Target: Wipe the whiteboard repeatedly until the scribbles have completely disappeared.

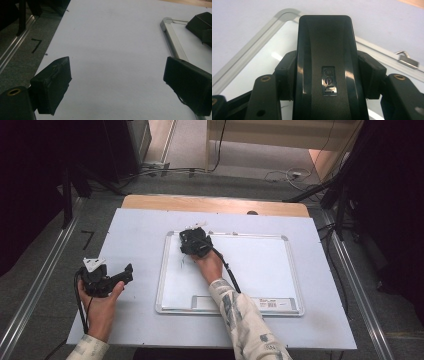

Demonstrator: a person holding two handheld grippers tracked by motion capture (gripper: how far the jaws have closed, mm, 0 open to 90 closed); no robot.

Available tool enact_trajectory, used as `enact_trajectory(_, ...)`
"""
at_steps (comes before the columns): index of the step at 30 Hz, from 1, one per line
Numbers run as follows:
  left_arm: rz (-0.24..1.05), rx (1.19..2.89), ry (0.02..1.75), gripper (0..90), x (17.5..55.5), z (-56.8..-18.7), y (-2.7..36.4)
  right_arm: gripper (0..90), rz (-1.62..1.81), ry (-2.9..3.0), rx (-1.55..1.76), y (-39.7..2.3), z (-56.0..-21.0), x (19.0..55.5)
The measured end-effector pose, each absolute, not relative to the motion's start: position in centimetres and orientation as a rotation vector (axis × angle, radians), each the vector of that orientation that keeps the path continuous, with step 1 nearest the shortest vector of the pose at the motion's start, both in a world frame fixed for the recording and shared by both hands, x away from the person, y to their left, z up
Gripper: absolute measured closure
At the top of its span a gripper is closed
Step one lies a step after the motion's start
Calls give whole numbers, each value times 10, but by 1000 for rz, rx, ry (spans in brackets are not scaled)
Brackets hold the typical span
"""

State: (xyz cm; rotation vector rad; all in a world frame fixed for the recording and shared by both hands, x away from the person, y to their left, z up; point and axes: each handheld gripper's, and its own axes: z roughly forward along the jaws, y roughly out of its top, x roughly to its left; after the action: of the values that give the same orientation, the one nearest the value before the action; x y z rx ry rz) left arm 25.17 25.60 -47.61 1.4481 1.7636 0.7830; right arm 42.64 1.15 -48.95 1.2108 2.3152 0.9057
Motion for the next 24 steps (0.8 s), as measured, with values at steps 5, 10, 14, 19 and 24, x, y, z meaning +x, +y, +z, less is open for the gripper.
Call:
enact_trajectory(5, 786, 1449, 1760, 80, 252, -476, 255, 380, 916, 2338, 1177, 23, -490, 413)
enact_trajectory(10, 785, 1448, 1760, 80, 252, -476, 255, 380, 921, 2363, 1153, 33, -491, 398)
enact_trajectory(14, 786, 1448, 1758, 80, 251, -476, 255, 380, 929, 2377, 1128, 40, -491, 383)
enact_trajectory(19, 784, 1450, 1757, 80, 251, -475, 254, 380, 943, 2388, 1099, 42, -492, 380)
enact_trajectory(24, 784, 1444, 1757, 80, 250, -475, 255, 380, 935, 2366, 1117, 39, -492, 395)
